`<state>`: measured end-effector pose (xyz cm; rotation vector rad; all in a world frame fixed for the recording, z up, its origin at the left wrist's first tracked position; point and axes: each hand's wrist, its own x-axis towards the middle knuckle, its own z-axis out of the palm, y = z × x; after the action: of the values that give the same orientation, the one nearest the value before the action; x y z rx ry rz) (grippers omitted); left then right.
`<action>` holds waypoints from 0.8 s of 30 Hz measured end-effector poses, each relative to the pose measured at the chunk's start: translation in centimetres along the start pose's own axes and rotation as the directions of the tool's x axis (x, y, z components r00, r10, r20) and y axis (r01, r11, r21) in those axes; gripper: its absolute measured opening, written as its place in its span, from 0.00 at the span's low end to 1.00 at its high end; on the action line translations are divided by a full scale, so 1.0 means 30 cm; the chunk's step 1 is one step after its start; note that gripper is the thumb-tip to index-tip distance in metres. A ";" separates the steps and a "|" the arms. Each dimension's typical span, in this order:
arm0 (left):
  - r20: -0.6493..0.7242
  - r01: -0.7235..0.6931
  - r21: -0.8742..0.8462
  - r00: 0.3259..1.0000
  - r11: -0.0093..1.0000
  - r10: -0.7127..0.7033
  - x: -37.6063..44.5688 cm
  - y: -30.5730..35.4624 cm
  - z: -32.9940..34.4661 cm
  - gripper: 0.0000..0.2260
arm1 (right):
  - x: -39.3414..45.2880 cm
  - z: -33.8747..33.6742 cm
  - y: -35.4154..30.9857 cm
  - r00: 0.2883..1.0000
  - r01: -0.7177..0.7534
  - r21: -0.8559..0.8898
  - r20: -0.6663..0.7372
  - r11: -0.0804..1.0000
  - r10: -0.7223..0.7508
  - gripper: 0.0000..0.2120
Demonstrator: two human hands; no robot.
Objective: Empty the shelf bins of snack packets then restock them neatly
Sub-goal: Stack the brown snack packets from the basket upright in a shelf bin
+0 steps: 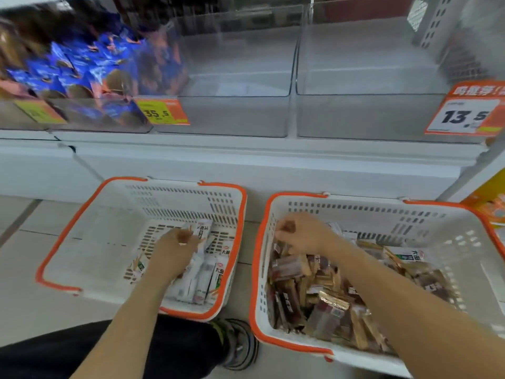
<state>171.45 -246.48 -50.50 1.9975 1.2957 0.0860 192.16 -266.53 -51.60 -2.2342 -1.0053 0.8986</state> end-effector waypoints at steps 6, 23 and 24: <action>0.227 -0.335 -0.044 0.914 0.941 0.336 -0.096 0.196 0.254 0.02 | -0.070 -0.121 0.343 0.936 -0.320 -0.047 -0.173 0.946 0.308 0.14; 0.755 -0.776 0.343 0.563 0.529 0.336 0.024 0.294 0.798 0.33 | -0.019 -0.159 0.598 0.891 -0.377 -0.034 0.259 0.925 0.373 0.28; 0.745 -0.782 0.341 0.563 0.522 0.357 0.017 0.269 0.792 0.34 | -0.010 -0.155 0.607 0.888 -0.400 -0.013 0.243 0.916 0.391 0.29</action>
<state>188.00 -260.71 -62.91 2.6790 0.1026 -0.7289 203.47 -278.28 -60.91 -2.3818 -0.6246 1.3817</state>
